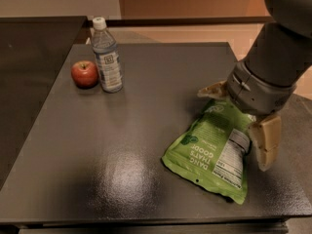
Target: Pick green rice chip bag
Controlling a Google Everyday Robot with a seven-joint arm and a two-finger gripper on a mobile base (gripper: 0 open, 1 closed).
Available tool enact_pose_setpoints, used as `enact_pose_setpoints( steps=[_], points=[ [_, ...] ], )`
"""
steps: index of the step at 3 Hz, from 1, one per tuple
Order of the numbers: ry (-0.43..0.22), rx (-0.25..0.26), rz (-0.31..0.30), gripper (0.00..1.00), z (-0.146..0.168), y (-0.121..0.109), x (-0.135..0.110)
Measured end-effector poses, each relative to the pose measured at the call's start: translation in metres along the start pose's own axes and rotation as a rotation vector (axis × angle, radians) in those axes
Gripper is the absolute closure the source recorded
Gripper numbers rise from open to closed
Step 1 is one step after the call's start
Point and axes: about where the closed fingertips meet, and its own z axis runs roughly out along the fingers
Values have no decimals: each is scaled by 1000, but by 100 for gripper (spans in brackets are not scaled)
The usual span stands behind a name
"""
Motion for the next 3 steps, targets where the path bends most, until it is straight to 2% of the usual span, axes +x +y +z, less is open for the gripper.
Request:
enact_pose_setpoints(
  steps=[2, 3],
  points=[
    [12, -61, -20, 0, 33, 4, 3],
    [23, -77, -17, 17, 39, 3, 5]
  ],
)
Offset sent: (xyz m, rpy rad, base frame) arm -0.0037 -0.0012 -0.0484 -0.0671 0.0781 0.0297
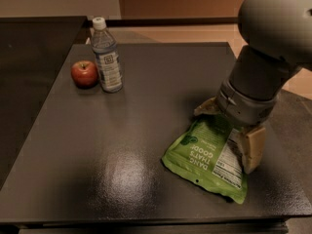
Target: Pick green rice chip bag
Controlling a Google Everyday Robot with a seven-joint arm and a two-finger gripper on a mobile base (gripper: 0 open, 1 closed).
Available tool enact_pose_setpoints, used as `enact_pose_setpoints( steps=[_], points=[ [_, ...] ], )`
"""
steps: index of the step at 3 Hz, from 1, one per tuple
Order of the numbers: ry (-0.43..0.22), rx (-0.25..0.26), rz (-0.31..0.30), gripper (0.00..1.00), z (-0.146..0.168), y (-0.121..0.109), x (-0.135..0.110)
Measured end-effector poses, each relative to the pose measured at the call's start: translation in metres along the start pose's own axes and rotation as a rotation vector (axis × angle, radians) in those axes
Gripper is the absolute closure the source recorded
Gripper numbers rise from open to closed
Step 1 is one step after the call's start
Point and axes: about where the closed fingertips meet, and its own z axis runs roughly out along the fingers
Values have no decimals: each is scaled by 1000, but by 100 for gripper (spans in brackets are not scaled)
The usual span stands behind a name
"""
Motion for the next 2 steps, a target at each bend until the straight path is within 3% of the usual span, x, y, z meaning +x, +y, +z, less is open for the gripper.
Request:
enact_pose_setpoints(
  steps=[2],
  points=[
    [24, -2, 20, 65, -6, -5, -4]
  ],
)
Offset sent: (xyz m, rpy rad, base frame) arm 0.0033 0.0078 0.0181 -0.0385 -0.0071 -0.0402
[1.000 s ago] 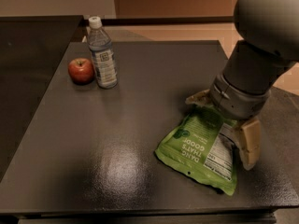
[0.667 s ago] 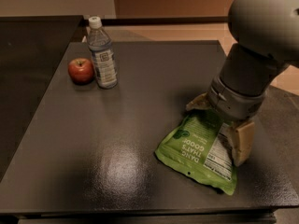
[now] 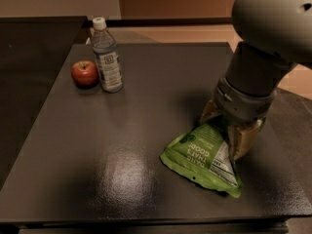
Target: Pick green rice chip bag
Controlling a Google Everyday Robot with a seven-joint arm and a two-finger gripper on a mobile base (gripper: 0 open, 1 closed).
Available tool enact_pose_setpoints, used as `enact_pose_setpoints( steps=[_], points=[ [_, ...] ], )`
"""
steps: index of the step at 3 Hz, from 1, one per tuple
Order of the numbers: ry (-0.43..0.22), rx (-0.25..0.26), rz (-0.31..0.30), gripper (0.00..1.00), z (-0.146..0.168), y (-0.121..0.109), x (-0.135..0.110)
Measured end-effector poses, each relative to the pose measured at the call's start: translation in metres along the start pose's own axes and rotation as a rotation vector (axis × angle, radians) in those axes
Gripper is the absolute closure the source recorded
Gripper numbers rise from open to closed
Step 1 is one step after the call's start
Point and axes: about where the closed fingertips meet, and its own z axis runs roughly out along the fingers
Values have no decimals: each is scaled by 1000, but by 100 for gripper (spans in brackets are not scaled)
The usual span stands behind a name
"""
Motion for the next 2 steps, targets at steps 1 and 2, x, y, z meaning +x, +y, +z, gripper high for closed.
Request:
enact_pose_setpoints(
  steps=[1, 2],
  points=[
    [-7, 15, 26, 87, -14, -7, -4],
    [-27, 40, 59, 100, -34, -17, -11]
  ],
)
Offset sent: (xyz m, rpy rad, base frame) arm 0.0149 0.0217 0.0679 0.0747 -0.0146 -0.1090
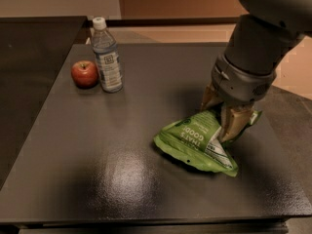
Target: Pick green rice chip bag
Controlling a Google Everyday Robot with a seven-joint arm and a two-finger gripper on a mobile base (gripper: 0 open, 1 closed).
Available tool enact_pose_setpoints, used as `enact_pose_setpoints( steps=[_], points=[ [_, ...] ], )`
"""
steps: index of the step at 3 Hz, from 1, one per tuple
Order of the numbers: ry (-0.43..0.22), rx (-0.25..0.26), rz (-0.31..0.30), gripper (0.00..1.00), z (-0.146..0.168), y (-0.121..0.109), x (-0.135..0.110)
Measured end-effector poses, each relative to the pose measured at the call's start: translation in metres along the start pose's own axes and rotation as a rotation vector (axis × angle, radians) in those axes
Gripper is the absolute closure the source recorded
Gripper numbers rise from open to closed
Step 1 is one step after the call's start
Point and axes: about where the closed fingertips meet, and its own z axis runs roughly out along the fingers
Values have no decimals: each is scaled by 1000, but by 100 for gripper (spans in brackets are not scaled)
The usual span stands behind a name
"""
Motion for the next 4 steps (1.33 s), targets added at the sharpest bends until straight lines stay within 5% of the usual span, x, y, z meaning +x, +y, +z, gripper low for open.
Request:
enact_pose_setpoints(
  steps=[3, 4],
  points=[
    [-58, 150, 21, 100, -84, -42, -23],
    [-96, 263, 19, 100, -126, -77, -37]
  ],
)
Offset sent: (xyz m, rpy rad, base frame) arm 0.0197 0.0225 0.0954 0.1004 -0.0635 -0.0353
